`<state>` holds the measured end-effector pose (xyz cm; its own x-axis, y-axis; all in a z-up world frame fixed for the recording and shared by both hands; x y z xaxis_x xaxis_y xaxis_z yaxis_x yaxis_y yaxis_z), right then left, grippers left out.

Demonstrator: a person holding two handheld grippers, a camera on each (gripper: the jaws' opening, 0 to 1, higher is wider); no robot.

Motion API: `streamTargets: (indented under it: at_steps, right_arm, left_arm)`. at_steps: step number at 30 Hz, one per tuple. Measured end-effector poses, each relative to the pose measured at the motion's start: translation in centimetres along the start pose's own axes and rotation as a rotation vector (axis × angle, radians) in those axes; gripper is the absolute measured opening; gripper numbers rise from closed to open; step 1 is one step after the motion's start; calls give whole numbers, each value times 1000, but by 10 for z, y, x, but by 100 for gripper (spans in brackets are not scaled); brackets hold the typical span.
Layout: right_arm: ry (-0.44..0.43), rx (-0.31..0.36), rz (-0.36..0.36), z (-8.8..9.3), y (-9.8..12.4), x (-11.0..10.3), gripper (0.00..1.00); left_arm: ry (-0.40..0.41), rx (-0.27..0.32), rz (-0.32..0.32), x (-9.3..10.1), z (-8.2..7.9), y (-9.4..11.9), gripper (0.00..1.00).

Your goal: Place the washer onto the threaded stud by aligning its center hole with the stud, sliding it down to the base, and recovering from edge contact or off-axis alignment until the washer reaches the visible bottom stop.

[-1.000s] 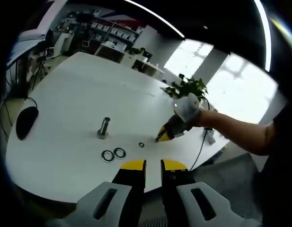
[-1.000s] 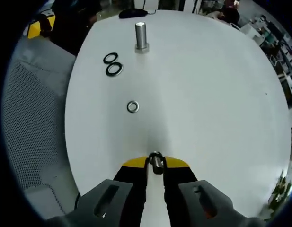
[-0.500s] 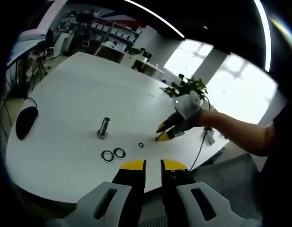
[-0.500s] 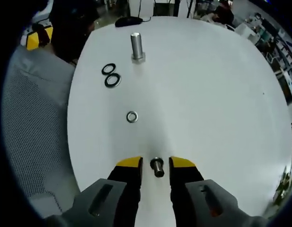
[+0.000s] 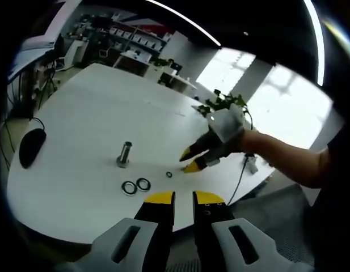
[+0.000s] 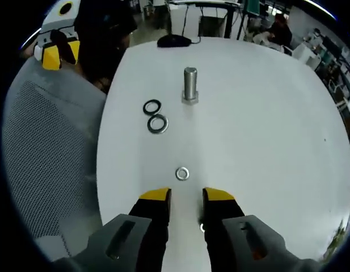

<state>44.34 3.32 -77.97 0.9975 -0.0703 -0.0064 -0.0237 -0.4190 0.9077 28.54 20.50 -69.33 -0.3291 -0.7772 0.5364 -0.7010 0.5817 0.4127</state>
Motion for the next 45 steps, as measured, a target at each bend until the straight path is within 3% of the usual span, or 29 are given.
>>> streamTargets:
  at_steps: [11, 20, 29, 36, 45]
  right_arm:
    - [11, -30, -16, -6, -22, -2, 23]
    - [-41, -64, -18, -3, -37, -4, 22]
    - [-34, -78, 32, -5, -38, -1, 15]
    - [-34, -80, 31, -4, -35, -1, 14]
    - [-53, -46, 15, -3, -11, -2, 13]
  left_arm:
    - [0, -1, 1, 0, 0, 0, 10]
    - [-1, -7, 0, 0, 0, -1, 10]
    - [1, -6, 0, 0, 1, 0, 10]
    - [-1, -6, 2, 0, 1, 0, 10]
    - [-6, -10, 7, 1, 1, -1, 10]
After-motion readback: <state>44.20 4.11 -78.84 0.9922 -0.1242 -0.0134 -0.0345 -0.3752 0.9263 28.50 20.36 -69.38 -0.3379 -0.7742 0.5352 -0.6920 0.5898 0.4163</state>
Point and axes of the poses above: the point that each gripper's makers call its tool centre point, and the gripper's own axes: y roughly backward along the fingers, x roughly to its right, z roughly out of its underside, the point moved 6 cm from there along y, roughly backward along the fingers, and after that the axes turned 2 degrees about x, right-handed, at the moved point
